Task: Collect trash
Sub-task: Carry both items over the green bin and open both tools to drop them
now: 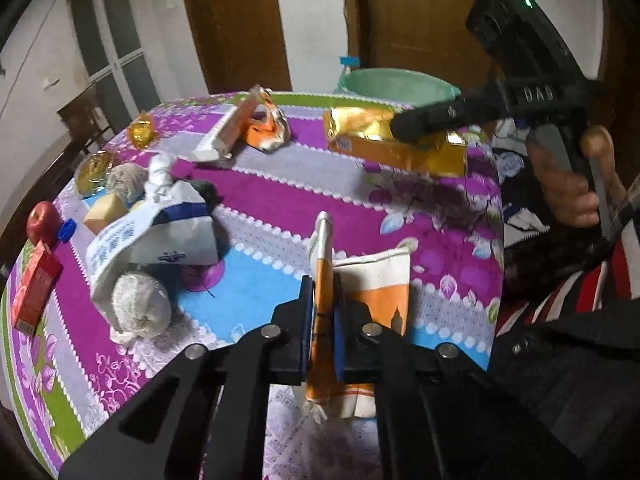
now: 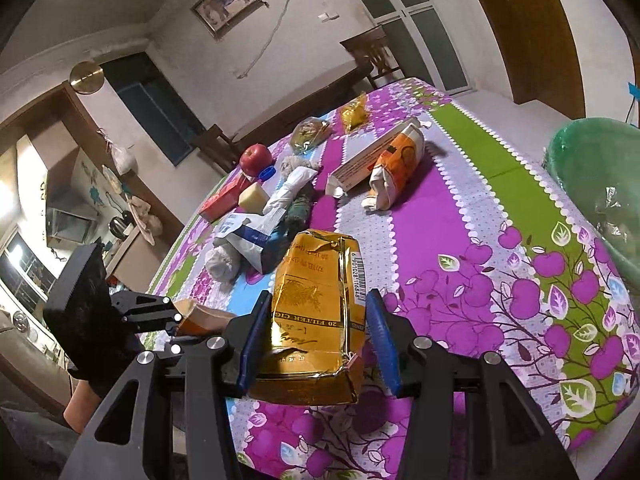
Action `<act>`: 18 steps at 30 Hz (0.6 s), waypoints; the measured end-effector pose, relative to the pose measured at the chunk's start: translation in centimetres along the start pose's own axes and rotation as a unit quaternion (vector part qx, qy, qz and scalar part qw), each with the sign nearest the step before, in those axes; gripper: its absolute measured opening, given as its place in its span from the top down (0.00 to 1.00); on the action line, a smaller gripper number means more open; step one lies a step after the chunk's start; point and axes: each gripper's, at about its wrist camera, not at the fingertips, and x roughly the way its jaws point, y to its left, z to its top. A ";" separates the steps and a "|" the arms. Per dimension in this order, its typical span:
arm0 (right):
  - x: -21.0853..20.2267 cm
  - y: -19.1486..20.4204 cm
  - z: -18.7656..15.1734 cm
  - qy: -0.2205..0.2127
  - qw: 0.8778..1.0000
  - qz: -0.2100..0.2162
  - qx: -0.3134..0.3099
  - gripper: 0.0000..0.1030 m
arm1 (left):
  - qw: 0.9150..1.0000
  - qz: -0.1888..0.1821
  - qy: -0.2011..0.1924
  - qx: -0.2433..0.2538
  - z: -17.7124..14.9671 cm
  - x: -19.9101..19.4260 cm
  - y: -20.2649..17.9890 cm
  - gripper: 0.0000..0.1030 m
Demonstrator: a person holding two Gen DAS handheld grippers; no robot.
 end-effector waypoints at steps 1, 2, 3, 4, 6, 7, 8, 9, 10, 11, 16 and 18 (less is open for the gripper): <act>-0.2 0.1 0.0 -0.002 1.000 0.000 -0.004 0.52 | 1.000 0.004 -0.005 -0.005 0.2 -0.5 -0.1 0.93; -0.3 0.2 0.0 -0.005 1.000 -0.002 -0.008 0.52 | 1.000 0.006 -0.007 -0.008 0.6 -0.5 0.0 0.93; -0.2 0.3 0.1 -0.007 1.000 -0.005 -0.012 0.52 | 1.000 0.012 -0.014 -0.013 0.9 -1.1 -0.1 0.93; -0.6 0.4 0.3 -0.012 1.000 -0.011 -0.019 0.52 | 0.999 0.022 -0.021 -0.020 1.5 -1.6 -0.2 0.93; -1.3 0.3 0.7 -0.021 0.999 -0.021 -0.026 0.52 | 0.998 0.030 -0.037 -0.031 3.1 -2.2 -0.3 0.93; -1.7 0.3 0.9 -0.025 0.999 -0.025 -0.028 0.52 | 0.998 0.029 -0.050 -0.036 4.1 -2.6 -0.4 0.93; -2.4 0.1 1.3 -0.032 0.998 -0.035 -0.032 0.52 | 0.997 0.028 -0.058 -0.040 5.0 -2.7 -0.5 0.93; -3.1 -0.2 1.8 -0.040 0.998 -0.044 -0.034 0.52 | 0.996 0.025 -0.067 -0.044 6.2 -2.9 -0.6 0.93; -4.2 -0.5 2.4 -0.051 0.996 -0.057 -0.037 0.52 | 0.996 0.023 -0.075 -0.047 7.3 -2.9 -0.6 0.93; -5.0 -0.9 2.8 -0.060 0.995 -0.067 -0.037 0.52 | 0.995 0.021 -0.083 -0.048 8.7 -2.8 -0.9 0.93; -10.7 -4.1 5.7 -0.111 0.983 -0.143 -0.033 0.52 | 0.995 0.024 -0.093 -0.035 15.5 -0.4 -2.3 0.93; -12.9 -5.3 6.7 -0.127 0.976 -0.173 -0.033 0.52 | 0.995 0.016 -0.091 -0.033 18.3 1.0 -3.0 0.93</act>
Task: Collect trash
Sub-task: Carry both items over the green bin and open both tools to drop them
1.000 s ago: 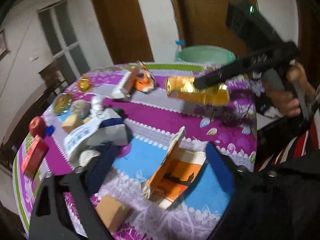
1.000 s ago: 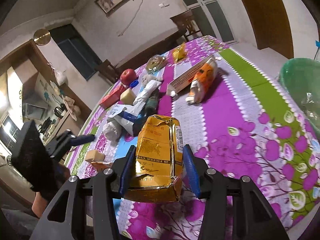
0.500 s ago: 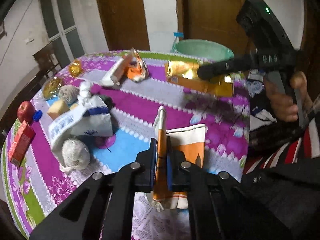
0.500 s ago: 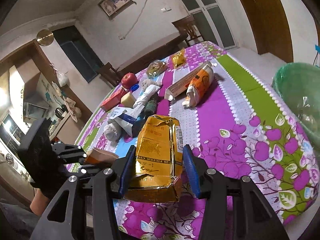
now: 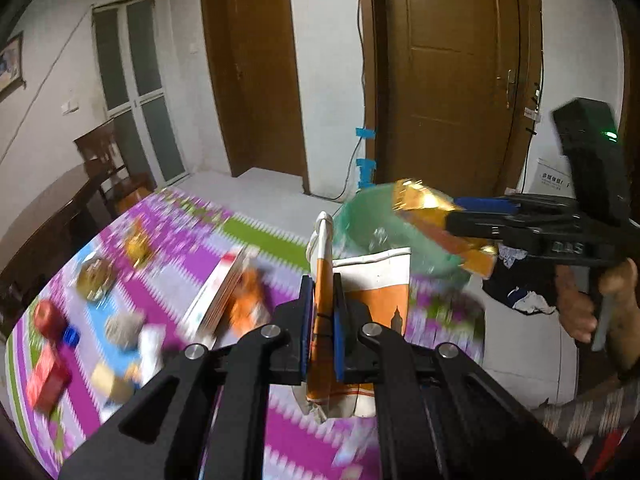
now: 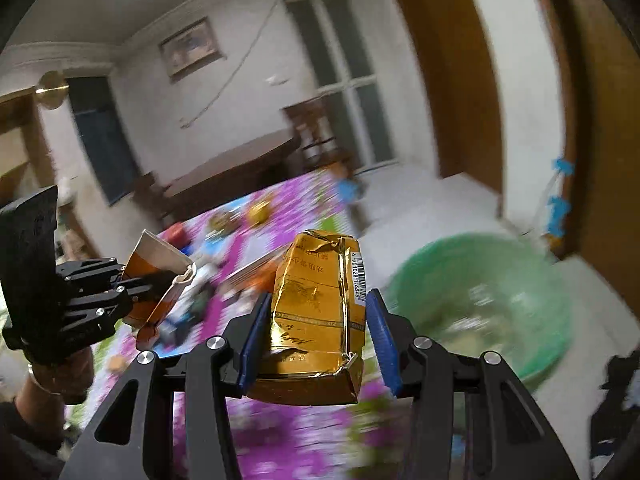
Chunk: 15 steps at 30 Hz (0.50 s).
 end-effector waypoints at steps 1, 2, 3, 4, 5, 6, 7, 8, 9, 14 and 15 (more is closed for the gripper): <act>-0.8 -1.3 1.0 -0.009 1.000 -0.026 -0.001 0.52 | 1.000 -0.009 0.000 -0.001 1.2 1.0 -0.4 0.93; -1.5 -2.3 1.5 -0.014 0.999 -0.040 0.000 0.52 | 1.000 -0.017 0.000 0.002 2.3 1.7 -1.1 0.93; -1.9 -3.2 2.1 -0.017 0.999 -0.051 0.001 0.52 | 1.000 -0.021 -0.002 0.011 3.5 2.8 -2.1 0.93; -2.4 -4.3 2.8 -0.019 0.998 -0.062 0.003 0.52 | 1.000 -0.022 -0.002 0.019 4.2 3.6 -2.9 0.93; -2.8 -5.6 3.6 -0.019 0.997 -0.080 0.008 0.52 | 0.999 -0.025 0.000 0.024 5.0 4.6 -3.6 0.93; -2.9 -6.6 4.3 -0.016 0.996 -0.091 0.013 0.52 | 0.999 -0.030 0.005 0.027 6.0 5.8 -4.3 0.93; -3.0 -7.5 4.7 -0.012 0.995 -0.098 0.019 0.52 | 0.999 -0.037 0.012 0.028 6.9 7.1 -5.0 0.93; -2.9 -8.9 5.5 0.000 0.994 -0.107 0.026 0.52 | 0.999 -0.040 0.016 0.028 7.5 8.0 -5.3 0.93; -2.8 -9.7 6.0 0.008 0.993 -0.113 0.030 0.52 | 0.998 -0.044 0.025 0.026 8.3 9.3 -5.9 0.93; -0.8 -13.4 8.0 0.068 0.986 -0.152 0.024 0.52 | 0.997 -0.044 0.063 0.009 10.6 14.5 -7.3 0.92; -0.2 -13.9 8.4 0.079 0.984 -0.157 0.022 0.51 | 0.996 -0.045 0.073 0.004 11.0 15.8 -7.5 0.92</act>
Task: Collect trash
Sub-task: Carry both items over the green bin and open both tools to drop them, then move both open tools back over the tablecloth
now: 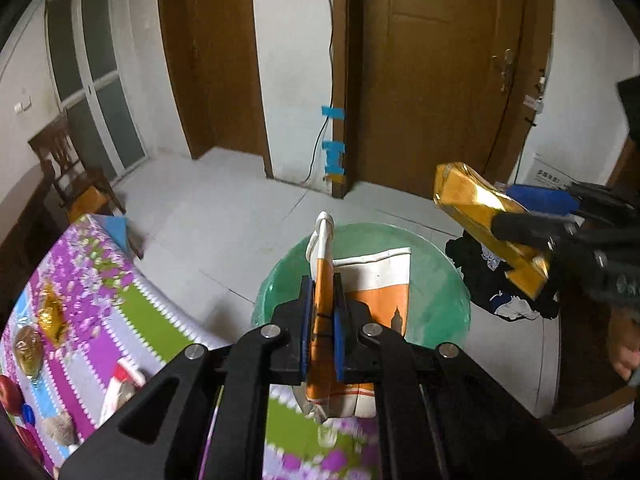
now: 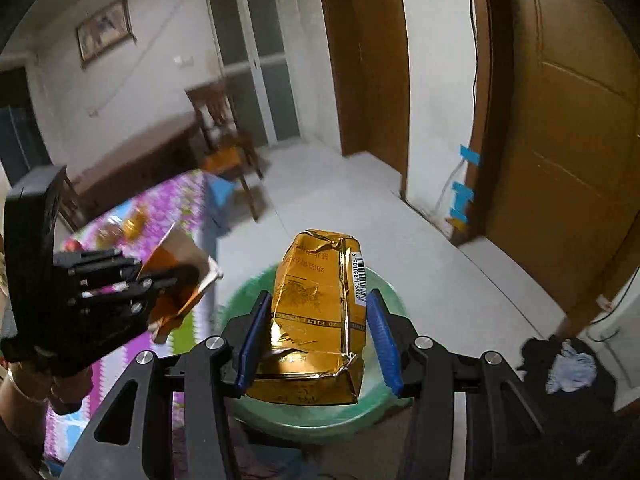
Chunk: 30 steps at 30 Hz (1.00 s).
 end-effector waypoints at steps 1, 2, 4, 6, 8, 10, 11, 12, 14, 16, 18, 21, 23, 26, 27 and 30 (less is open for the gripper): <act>0.8 -0.4 0.5 0.012 1.000 -0.005 -0.002 0.51 | 1.000 -0.001 0.006 -0.003 0.4 0.8 0.0 0.92; 1.4 -0.5 0.8 0.021 1.000 -0.007 -0.003 0.51 | 1.000 -0.002 0.016 -0.008 0.7 1.7 -0.1 0.92; 3.0 -1.0 1.6 0.044 0.999 -0.012 -0.006 0.51 | 0.999 -0.003 0.030 -0.012 1.0 3.0 -0.2 0.92; 4.2 -1.1 1.6 0.067 0.998 -0.012 -0.009 0.51 | 0.999 0.002 0.041 -0.016 1.1 4.0 -0.1 0.92; 5.6 -1.1 1.9 0.087 0.996 -0.010 -0.011 0.51 | 0.998 -0.002 0.055 -0.021 1.0 5.0 0.1 0.92; 7.0 -0.9 2.1 0.105 0.994 -0.009 -0.017 0.51 | 0.998 0.001 0.066 -0.024 0.8 5.8 0.4 0.92; 7.4 -0.4 1.7 0.110 0.994 -0.010 -0.019 0.51 | 0.997 0.001 0.071 -0.026 0.7 6.1 0.4 0.92; 7.8 -0.1 1.6 0.116 0.993 -0.011 -0.023 0.51 | 0.997 0.001 0.074 -0.028 0.7 6.4 0.5 0.92; 9.1 0.8 1.6 0.125 0.992 -0.012 -0.028 0.51 | 0.996 -0.004 0.080 -0.034 0.5 6.7 0.7 0.92; 9.7 1.5 1.3 0.131 0.991 -0.012 -0.034 0.51 | 0.996 -0.008 0.084 -0.036 0.5 7.0 1.0 0.92; 10.2 2.3 0.9 0.133 0.990 -0.011 -0.043 0.47 | 0.995 -0.005 0.088 -0.035 0.4 7.2 1.1 0.87; 10.7 2.9 0.7 0.123 0.991 -0.029 -0.053 0.32 | 0.996 0.005 0.078 -0.047 0.5 7.0 1.7 0.31; 10.7 2.8 0.6 0.122 0.991 -0.027 -0.049 0.32 | 0.996 0.014 0.072 -0.046 0.4 6.6 1.8 0.30; 10.8 2.9 0.6 0.118 0.992 -0.030 -0.044 0.32 | 0.997 0.031 0.064 -0.036 0.1 5.9 1.6 0.30; 10.8 2.8 0.6 0.117 0.992 -0.030 -0.041 0.32 | 0.997 0.030 0.061 -0.032 -0.1 5.7 1.4 0.30; 10.5 2.5 0.2 0.113 0.992 -0.029 -0.036 0.32 | 0.998 0.034 0.054 -0.028 -0.6 5.1 1.1 0.30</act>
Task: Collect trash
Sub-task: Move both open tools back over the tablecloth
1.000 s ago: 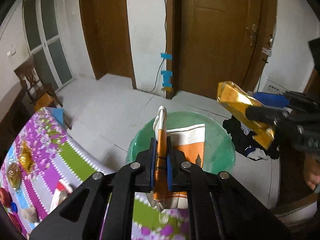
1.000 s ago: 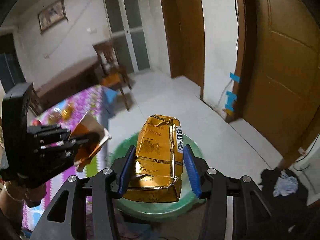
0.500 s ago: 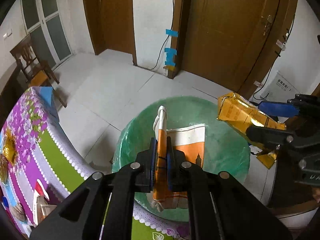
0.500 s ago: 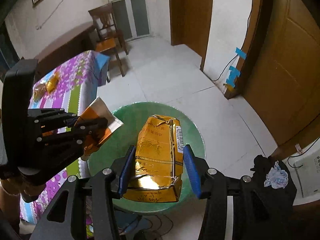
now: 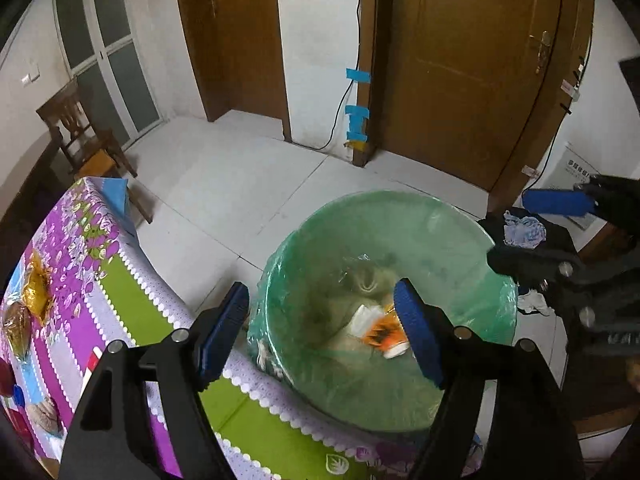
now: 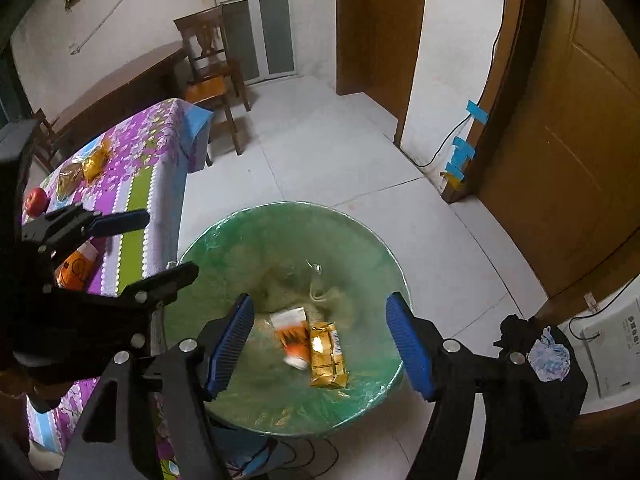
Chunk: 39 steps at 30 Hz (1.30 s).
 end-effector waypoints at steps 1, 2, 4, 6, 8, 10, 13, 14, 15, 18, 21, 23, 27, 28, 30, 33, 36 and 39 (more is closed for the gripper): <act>0.1 0.1 0.0 0.000 1.000 0.001 0.003 0.32 | 1.000 0.001 -0.001 -0.001 -0.2 -0.1 0.0 0.30; 0.1 0.2 -0.1 -0.001 1.000 0.001 0.004 0.32 | 1.000 0.003 -0.002 -0.002 -0.5 -0.2 0.0 0.30; 0.1 0.0 -0.4 -0.001 1.000 0.001 0.003 0.32 | 1.000 0.010 -0.006 -0.006 -1.2 -0.5 0.2 0.30; 0.2 0.4 -0.7 -0.003 1.000 -0.002 0.001 0.32 | 0.999 0.024 -0.014 -0.016 -2.0 -1.0 0.5 0.30; 0.1 0.7 -1.1 -0.008 1.000 0.000 0.002 0.32 | 0.998 0.035 -0.024 -0.036 -2.8 -1.5 1.0 0.30; 0.0 0.9 -1.5 -0.016 1.000 0.004 0.004 0.32 | 0.997 0.045 -0.030 -0.053 -3.7 -1.8 1.4 0.30; -0.3 1.6 -2.4 -0.039 0.999 0.008 0.012 0.32 | 0.994 0.076 -0.039 -0.070 -5.5 -2.4 2.1 0.30; -0.4 1.9 -2.8 -0.048 0.999 0.015 0.018 0.32 | 0.992 0.088 -0.041 -0.075 -6.0 -2.6 2.3 0.30; -0.4 2.2 -3.1 -0.056 0.998 0.019 0.025 0.32 | 0.991 0.097 -0.042 -0.078 -6.4 -2.8 2.6 0.30; -0.8 3.0 -4.4 -0.088 0.995 0.020 0.042 0.31 | 0.987 0.128 -0.059 -0.080 -8.0 -4.0 3.0 0.30; -1.6 4.4 -6.0 -0.131 0.990 0.009 0.050 0.27 | 0.981 0.156 -0.077 -0.085 -9.5 -5.4 3.7 0.28; -2.2 5.3 -7.1 -0.156 0.986 0.009 0.054 0.26 | 0.977 0.173 -0.087 -0.093 -10.7 -6.4 4.1 0.25; -3.2 7.8 -9.2 -0.202 0.978 0.006 0.048 0.23 | 0.970 0.187 -0.099 -0.118 -13.6 -8.4 5.6 0.24; -3.2 8.2 -9.4 -0.204 0.978 0.009 0.047 0.23 | 0.969 0.187 -0.099 -0.126 -14.1 -8.9 6.1 0.24; -2.8 9.8 -10.0 -0.202 0.978 0.027 0.044 0.23 | 0.966 0.190 -0.102 -0.142 -15.6 -10.0 7.2 0.24; -2.2 12.3 -10.5 -0.191 0.980 0.046 0.027 0.23 | 0.961 0.196 -0.106 -0.165 -17.5 -11.5 8.7 0.23; -1.3 15.0 -10.7 -0.172 0.982 0.075 0.011 0.23 | 0.957 0.192 -0.100 -0.192 -19.2 -12.9 11.2 0.22; -0.2 17.6 -10.3 -0.150 0.982 0.111 0.006 0.23 | 0.954 0.175 -0.085 -0.226 -20.8 -14.4 14.7 0.23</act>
